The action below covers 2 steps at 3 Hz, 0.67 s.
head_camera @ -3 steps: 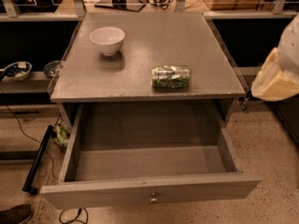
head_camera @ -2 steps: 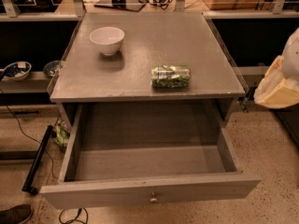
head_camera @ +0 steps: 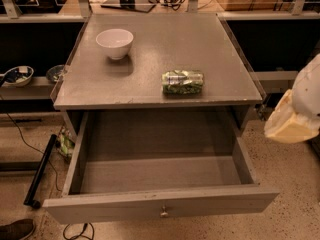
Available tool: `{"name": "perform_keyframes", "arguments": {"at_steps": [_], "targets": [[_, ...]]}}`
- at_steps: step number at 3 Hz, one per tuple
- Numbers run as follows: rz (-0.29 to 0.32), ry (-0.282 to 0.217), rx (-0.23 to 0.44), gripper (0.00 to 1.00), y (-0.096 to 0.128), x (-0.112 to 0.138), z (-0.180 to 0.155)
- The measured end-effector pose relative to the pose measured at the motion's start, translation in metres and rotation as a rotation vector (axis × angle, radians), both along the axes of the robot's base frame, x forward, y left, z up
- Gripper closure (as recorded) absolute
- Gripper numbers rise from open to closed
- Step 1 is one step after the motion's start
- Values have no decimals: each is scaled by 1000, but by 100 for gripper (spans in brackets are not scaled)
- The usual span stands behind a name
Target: Close top drawer
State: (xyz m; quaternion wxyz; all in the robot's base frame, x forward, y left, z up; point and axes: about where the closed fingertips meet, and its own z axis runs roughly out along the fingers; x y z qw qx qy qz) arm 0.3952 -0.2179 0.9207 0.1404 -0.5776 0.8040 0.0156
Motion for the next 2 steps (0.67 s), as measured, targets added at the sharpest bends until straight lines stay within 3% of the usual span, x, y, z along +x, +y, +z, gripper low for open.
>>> {"name": "perform_keyframes", "arguments": {"at_steps": [1, 2], "targets": [[-4, 65, 13, 100, 1, -10, -34], [-7, 71, 19, 100, 2, -13, -38]]}}
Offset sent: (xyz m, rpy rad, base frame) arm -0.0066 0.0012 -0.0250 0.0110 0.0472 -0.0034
